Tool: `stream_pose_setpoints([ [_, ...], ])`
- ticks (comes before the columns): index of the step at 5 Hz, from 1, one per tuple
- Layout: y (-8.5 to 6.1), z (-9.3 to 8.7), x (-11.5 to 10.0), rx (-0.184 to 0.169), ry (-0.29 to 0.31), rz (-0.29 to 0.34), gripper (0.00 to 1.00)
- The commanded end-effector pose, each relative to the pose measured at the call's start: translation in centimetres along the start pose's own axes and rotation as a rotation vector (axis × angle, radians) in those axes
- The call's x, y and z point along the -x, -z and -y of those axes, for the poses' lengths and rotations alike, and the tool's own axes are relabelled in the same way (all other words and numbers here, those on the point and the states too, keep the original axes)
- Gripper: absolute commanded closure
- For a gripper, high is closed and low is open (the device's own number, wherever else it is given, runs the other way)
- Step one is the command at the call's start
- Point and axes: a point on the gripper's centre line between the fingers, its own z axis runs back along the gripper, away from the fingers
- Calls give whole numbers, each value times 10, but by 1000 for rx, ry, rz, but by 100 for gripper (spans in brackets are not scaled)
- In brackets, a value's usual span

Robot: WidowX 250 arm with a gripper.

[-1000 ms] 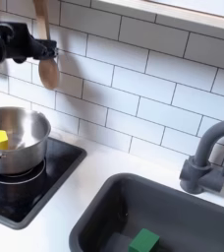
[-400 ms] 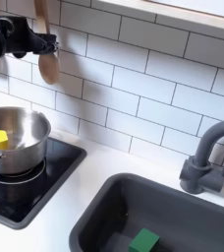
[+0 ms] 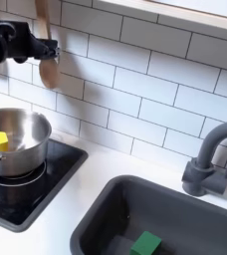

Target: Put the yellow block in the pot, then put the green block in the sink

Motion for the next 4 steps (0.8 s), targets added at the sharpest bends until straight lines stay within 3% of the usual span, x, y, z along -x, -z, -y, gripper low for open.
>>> stream_pose_setpoints([
  [1, -1, -3, 1, -7, -3, -1, 100],
  [4, 3, 1, -7, 1, -6, 11, 100],
])
